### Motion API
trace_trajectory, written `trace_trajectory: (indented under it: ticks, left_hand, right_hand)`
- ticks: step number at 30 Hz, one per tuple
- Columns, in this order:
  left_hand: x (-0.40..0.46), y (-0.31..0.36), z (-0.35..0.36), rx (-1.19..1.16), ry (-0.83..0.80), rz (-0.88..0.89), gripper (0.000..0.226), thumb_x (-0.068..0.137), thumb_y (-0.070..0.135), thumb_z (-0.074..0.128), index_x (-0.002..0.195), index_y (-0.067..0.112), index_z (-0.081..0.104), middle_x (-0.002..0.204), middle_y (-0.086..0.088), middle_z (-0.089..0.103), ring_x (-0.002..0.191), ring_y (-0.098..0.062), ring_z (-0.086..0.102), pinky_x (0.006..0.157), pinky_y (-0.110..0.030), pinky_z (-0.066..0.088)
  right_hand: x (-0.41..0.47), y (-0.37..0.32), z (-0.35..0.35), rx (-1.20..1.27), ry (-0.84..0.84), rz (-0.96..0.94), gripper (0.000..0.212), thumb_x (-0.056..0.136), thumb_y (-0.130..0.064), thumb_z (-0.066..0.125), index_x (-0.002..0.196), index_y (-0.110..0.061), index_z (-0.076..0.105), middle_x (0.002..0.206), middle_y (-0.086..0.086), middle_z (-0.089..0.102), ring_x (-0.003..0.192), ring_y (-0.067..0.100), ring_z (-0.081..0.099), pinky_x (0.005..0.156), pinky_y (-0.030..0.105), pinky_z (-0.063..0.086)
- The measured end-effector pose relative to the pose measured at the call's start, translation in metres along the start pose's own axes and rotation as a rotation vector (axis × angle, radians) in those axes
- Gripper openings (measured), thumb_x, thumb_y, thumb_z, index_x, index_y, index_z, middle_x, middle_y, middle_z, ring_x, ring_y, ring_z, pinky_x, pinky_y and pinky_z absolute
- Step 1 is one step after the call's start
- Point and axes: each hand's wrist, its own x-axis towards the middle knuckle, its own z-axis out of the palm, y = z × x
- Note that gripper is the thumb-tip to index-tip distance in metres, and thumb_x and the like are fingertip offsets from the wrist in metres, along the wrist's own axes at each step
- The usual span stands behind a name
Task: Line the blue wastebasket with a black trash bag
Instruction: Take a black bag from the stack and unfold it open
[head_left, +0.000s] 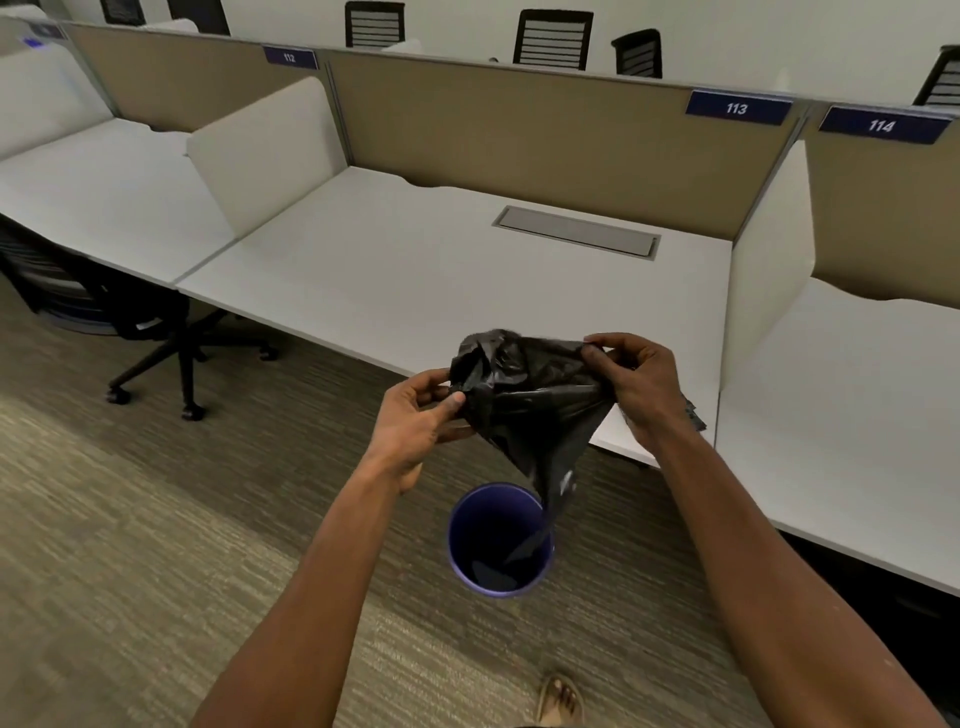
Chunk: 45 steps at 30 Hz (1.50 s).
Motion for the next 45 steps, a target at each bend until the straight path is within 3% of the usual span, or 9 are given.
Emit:
trace_trajectory:
  ticks: [11,15,18,22,25,29,32,39,45]
  left_hand:
    - [0.008,-0.001,-0.024,-0.067,-0.051,0.032,0.040,0.094,-0.006,0.069,0.124,0.020,0.070,0.100,0.000,0.078,0.099,-0.016,0.078,0.082,-0.031,0.064]
    - [0.003,-0.003,-0.014,0.027,-0.035,0.109,0.041,0.087,-0.008,0.076,0.118,0.018,0.071,0.103,-0.001,0.078,0.100,-0.016,0.075,0.082,-0.026,0.063]
    - [-0.001,-0.008,-0.003,0.134,-0.034,0.203,0.038,0.084,-0.005,0.081,0.108,0.024,0.073,0.104,0.003,0.079,0.102,-0.017,0.076,0.086,-0.026,0.062]
    - [-0.006,-0.015,0.007,0.196,-0.069,0.300,0.039,0.080,0.004,0.084,0.104,0.031,0.071,0.104,0.002,0.079,0.103,-0.022,0.076,0.095,-0.036,0.062]
    - [-0.010,-0.021,0.011,0.349,-0.171,0.358,0.046,0.077,0.010,0.085,0.110,0.037,0.068,0.106,0.001,0.076,0.102,-0.022,0.074,0.101,-0.039,0.059]
    - [-0.016,-0.031,0.014,0.523,-0.278,0.402,0.050,0.074,0.021,0.086,0.116,0.040,0.067,0.102,0.010,0.075,0.098,-0.013,0.072,0.098,-0.034,0.058]
    - [-0.021,-0.038,0.007,0.542,-0.244,0.360,0.054,0.072,0.029,0.088,0.120,0.043,0.067,0.096,0.016,0.073,0.092,-0.008,0.070,0.096,-0.030,0.058]
    - [-0.032,-0.053,-0.024,0.219,-0.111,0.219,0.040,0.080,0.011,0.088,0.109,0.036,0.078,0.107,-0.011,0.078,0.103,-0.025,0.075,0.091,-0.033,0.063]
    - [-0.031,-0.047,-0.048,-0.071,0.026,0.047,0.022,0.092,0.000,0.069,0.099,0.016,0.081,0.091,-0.003,0.080,0.088,-0.014,0.073,0.079,-0.022,0.062]
  right_hand:
    - [0.001,0.019,-0.014,0.029,0.182,0.157,0.008,0.092,-0.019,0.079,0.086,-0.025,0.076,0.085,0.006,0.074,0.071,0.014,0.062,0.054,0.024,0.050]
    - [-0.005,0.027,-0.010,-0.077,0.255,0.157,0.020,0.094,-0.029,0.076,0.112,-0.025,0.069,0.103,0.000,0.072,0.092,0.012,0.067,0.074,0.026,0.054]
    - [-0.027,0.024,0.005,-0.117,0.376,0.155,0.030,0.090,-0.048,0.075,0.101,-0.023,0.065,0.094,0.001,0.070,0.087,0.017,0.068,0.074,0.028,0.053]
    - [-0.049,0.015,0.032,0.053,0.065,0.309,0.061,0.080,-0.075,0.066,0.088,-0.015,0.071,0.070,-0.001,0.072,0.063,0.014,0.069,0.055,0.027,0.053]
    - [-0.043,0.003,0.051,0.023,-0.164,0.438,0.086,0.074,-0.092,0.055,0.100,-0.013,0.076,0.086,0.003,0.080,0.073,0.019,0.076,0.059,0.030,0.056]
    - [-0.035,0.005,0.060,-0.227,-0.258,0.348,0.048,0.080,-0.063,0.077,0.079,-0.016,0.079,0.079,-0.003,0.079,0.078,0.017,0.075,0.071,0.031,0.055]
    - [-0.033,0.012,0.054,-0.126,-0.237,0.288,0.021,0.090,-0.034,0.079,0.093,-0.014,0.084,0.090,0.005,0.082,0.088,0.021,0.078,0.083,0.034,0.060]
    - [-0.037,0.014,0.037,0.062,-0.221,0.278,0.012,0.094,-0.019,0.075,0.094,-0.009,0.079,0.088,0.006,0.079,0.081,0.015,0.075,0.075,0.028,0.060]
    - [-0.038,0.019,0.017,-0.032,-0.342,0.245,0.012,0.091,-0.020,0.079,0.094,-0.008,0.082,0.093,0.014,0.080,0.082,0.017,0.076,0.071,0.027,0.062]
